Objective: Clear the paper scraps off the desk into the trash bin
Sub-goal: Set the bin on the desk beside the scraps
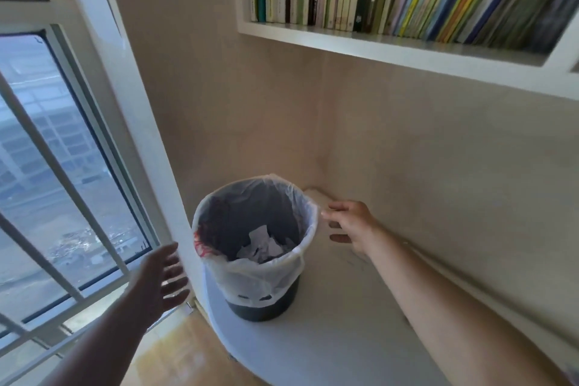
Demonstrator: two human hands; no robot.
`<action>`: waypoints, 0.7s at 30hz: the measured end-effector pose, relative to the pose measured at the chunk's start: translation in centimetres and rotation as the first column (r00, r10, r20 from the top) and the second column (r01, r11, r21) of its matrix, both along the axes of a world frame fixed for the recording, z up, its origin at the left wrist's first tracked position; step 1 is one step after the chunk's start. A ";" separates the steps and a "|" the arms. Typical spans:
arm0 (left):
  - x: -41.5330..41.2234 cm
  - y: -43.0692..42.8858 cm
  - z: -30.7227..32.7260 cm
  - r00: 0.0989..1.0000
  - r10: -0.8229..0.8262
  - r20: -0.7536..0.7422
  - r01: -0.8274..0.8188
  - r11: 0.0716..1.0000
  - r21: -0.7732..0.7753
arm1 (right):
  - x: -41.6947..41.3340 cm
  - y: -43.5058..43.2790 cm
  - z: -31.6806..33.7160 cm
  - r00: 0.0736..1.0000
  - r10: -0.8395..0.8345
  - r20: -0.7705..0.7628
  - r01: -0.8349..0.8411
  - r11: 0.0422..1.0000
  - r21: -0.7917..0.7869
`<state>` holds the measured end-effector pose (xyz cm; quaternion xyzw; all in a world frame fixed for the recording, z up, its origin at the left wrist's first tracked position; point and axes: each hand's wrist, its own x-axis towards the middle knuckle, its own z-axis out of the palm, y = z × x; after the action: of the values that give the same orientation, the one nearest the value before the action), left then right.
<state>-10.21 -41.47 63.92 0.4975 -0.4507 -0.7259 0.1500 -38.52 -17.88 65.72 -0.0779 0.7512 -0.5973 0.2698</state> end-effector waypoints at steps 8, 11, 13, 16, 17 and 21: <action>3.1 6.2 -2.3 0.953 -0.304 -0.004 0.301 0.942 0.145 | 7.7 7.6 -1.1 0.966 -0.245 0.084 0.250 0.967 -0.050; 1.9 8.8 -2.3 0.905 -0.425 -0.027 0.425 0.896 0.133 | 10.6 11.4 -1.8 0.941 -0.328 0.082 0.331 0.943 -0.029; 0.7 10.7 -2.3 0.869 -0.493 -0.048 0.495 0.860 0.123 | 12.2 14.5 -2.4 0.916 -0.390 0.095 0.394 0.919 -0.020; -1.5 13.9 -2.4 0.815 -0.575 -0.074 0.580 0.805 0.124 | 13.9 19.4 -3.4 0.865 -0.487 0.120 0.491 0.871 -0.001; -2.4 15.0 -2.5 0.796 -0.600 -0.083 0.605 0.786 0.126 | 14.4 21.0 -3.7 0.846 -0.518 0.126 0.521 0.853 0.012; -6.3 19.4 -2.9 0.732 -0.675 -0.092 0.680 0.719 0.144 | 15.5 26.9 -5.1 0.761 -0.635 0.135 0.635 0.771 0.047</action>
<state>-16.48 -22.04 61.00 0.2969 -0.5362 -0.7736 -0.1607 -23.05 9.05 60.60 0.2238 0.7116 -0.6577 0.1046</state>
